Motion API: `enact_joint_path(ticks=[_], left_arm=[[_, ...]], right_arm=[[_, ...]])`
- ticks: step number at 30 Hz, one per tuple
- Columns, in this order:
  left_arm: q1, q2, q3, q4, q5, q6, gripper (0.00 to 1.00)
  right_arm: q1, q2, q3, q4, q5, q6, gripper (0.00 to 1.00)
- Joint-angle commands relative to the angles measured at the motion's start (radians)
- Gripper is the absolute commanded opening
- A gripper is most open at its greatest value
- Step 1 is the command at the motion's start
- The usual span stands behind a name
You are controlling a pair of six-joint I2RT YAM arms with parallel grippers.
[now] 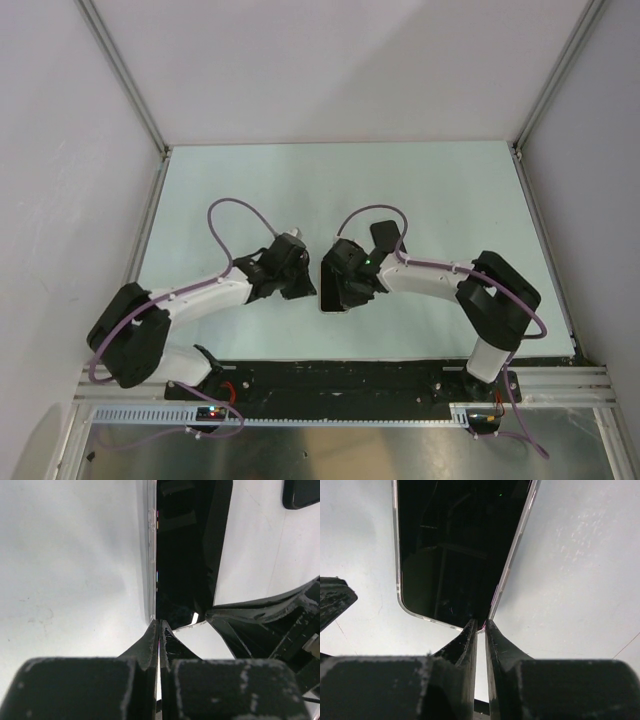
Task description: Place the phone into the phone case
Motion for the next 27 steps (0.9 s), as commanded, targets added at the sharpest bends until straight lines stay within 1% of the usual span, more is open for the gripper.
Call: enact_joint_path(ticks=[1,4,9,11,13,17,20,27], left_arm=[[0.006,-0.073,-0.032,0.014,-0.005,-0.008,0.00],[0.005,-0.100,-0.051,0.013,0.003,-0.011,0.00],[0.002,-0.122,-0.071,0.010,0.042,0.018,0.00],[-0.003,-0.127,-0.078,0.009,0.055,0.029,0.00],[-0.012,-0.128,-0.084,0.008,0.067,0.034,0.00],[-0.053,-0.118,-0.084,0.009,0.077,0.024,0.00],[-0.087,-0.101,-0.078,0.009,0.075,0.007,0.00],[-0.169,-0.049,-0.064,0.011,0.042,-0.054,0.00]], right_arm=[[0.031,0.102,-0.047,0.135,-0.033,0.010,0.17],[0.015,0.022,-0.022,0.128,-0.032,-0.002,0.24],[-0.023,-0.088,0.075,0.092,-0.041,-0.040,0.42],[-0.042,-0.125,0.102,0.086,-0.043,-0.054,0.46],[-0.073,-0.152,0.118,0.097,-0.034,-0.067,0.49],[-0.173,-0.125,0.143,0.159,-0.052,-0.113,0.50],[-0.238,-0.035,0.184,0.207,-0.094,-0.152,0.47],[-0.295,0.145,0.311,0.261,-0.155,-0.199,0.45]])
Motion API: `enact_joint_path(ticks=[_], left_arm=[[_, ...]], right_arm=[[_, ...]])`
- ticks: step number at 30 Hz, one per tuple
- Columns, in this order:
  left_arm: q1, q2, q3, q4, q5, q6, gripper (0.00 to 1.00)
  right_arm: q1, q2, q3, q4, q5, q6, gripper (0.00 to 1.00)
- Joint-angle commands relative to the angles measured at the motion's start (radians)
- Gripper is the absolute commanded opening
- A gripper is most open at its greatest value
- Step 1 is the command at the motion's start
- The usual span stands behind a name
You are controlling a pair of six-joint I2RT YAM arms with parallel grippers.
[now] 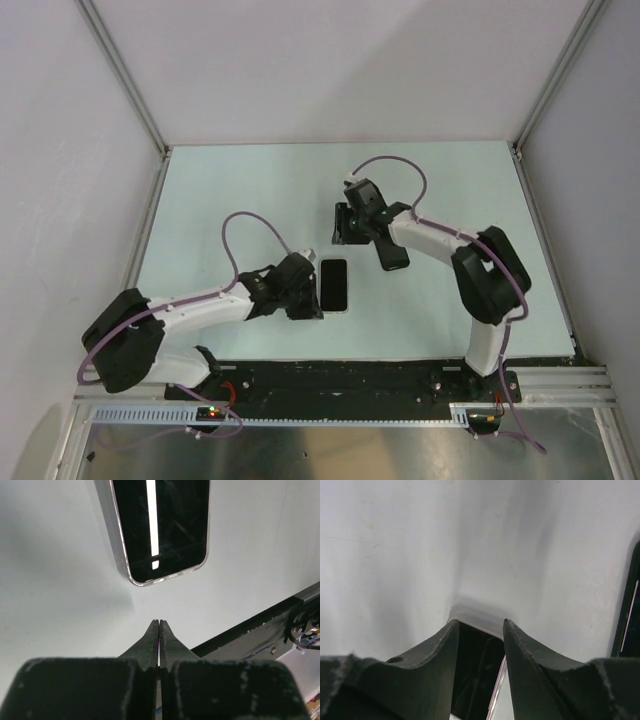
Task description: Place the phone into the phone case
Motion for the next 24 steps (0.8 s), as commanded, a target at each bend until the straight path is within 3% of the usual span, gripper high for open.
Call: enact_joint_path(ticks=[1,13,24], left_arm=[[-0.045,0.037,0.023,0.016,-0.021,-0.048,0.00],[-0.049,0.155,0.053,0.032,-0.078,-0.083,0.00],[0.070,0.192,0.067,0.038,-0.124,-0.042,0.00]], right_arm=[[-0.010,0.089,0.093,0.042,-0.056,-0.055,0.45],[-0.007,0.226,0.140,-0.012,-0.122,-0.091,0.42],[-0.021,0.127,-0.032,-0.013,-0.137,-0.093,0.40]])
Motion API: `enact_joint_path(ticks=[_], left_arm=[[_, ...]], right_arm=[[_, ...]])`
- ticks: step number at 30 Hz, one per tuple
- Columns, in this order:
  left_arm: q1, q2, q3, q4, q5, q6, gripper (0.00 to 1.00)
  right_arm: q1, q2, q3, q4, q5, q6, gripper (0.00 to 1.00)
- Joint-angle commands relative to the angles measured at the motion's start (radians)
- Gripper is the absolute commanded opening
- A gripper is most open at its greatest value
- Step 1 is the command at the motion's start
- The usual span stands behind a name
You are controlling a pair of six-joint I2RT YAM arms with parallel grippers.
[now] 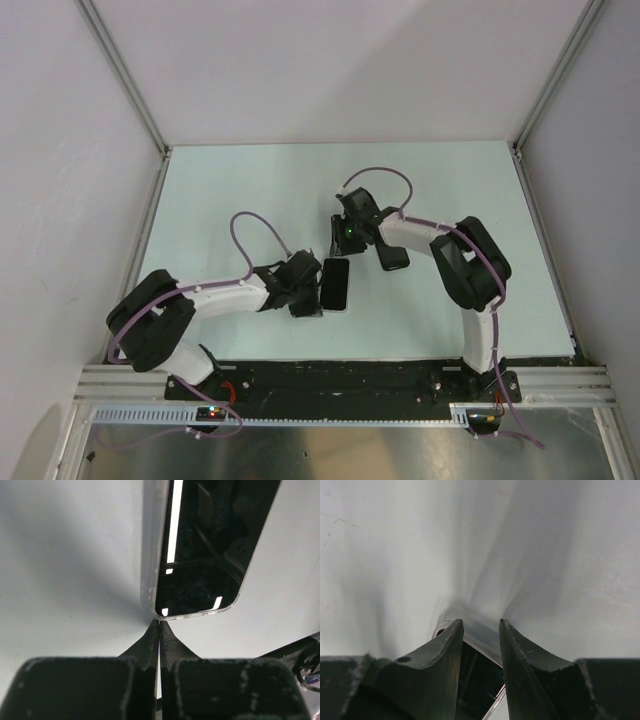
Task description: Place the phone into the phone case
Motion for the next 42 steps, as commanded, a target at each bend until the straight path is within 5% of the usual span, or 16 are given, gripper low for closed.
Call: enact_joint_path(ticks=[1,16,26,32,42], left_arm=[[0.074,0.013,0.026,0.005,-0.059,0.038,0.00],[0.173,0.016,0.075,0.001,-0.025,0.113,0.00],[-0.031,-0.224,-0.129,-0.041,0.023,0.007,0.00],[-0.140,-0.206,-0.123,-0.038,0.032,-0.051,0.00],[-0.159,-0.087,-0.041,0.000,0.078,-0.045,0.01]], right_arm=[[-0.009,-0.084,-0.099,-0.043,0.001,-0.004,0.40],[-0.021,-0.310,-0.395,0.009,0.082,0.139,0.42],[-0.036,-0.274,-0.378,0.031,0.057,0.125,0.42],[-0.044,-0.273,-0.378,0.027,0.052,0.117,0.42],[-0.047,-0.271,-0.377,0.035,0.041,0.118,0.42]])
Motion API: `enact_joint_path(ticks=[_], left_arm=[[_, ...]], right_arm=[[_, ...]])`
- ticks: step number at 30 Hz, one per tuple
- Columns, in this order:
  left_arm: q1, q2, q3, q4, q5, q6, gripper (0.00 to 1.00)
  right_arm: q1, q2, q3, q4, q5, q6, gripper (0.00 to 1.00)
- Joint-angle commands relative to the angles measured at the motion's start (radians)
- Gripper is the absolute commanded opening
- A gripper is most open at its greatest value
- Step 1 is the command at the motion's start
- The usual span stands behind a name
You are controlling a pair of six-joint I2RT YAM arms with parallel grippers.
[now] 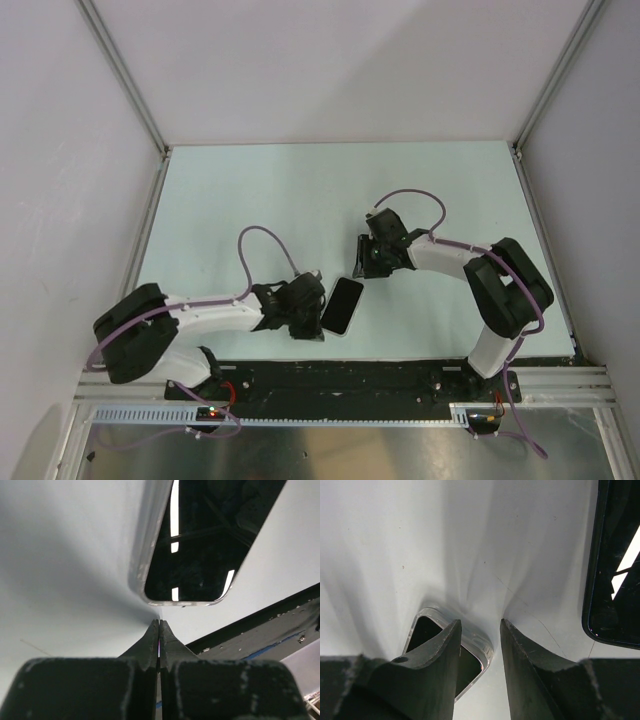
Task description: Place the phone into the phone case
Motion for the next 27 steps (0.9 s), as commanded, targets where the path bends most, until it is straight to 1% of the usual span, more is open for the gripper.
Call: enact_joint_path(ticks=[1,4,9,14,19,27], left_arm=[[-0.007,0.052,0.072,0.050,0.027,-0.015,0.01],[-0.008,0.096,0.092,0.065,0.025,-0.020,0.00],[0.012,0.150,0.106,0.075,-0.023,-0.037,0.00],[0.098,0.181,0.137,0.077,-0.060,0.006,0.00],[0.188,0.205,0.163,0.075,-0.065,0.066,0.00],[0.265,0.267,0.231,0.069,-0.065,0.137,0.00]], right_arm=[[-0.008,0.019,0.004,0.006,0.010,-0.007,0.42],[-0.008,0.018,0.005,0.005,0.006,-0.007,0.42],[-0.009,0.012,0.005,0.001,0.009,-0.008,0.42],[-0.016,0.016,0.013,-0.002,0.012,-0.009,0.42],[-0.028,0.026,0.033,-0.013,0.015,-0.011,0.42],[-0.037,0.020,0.047,-0.034,0.019,-0.005,0.41]])
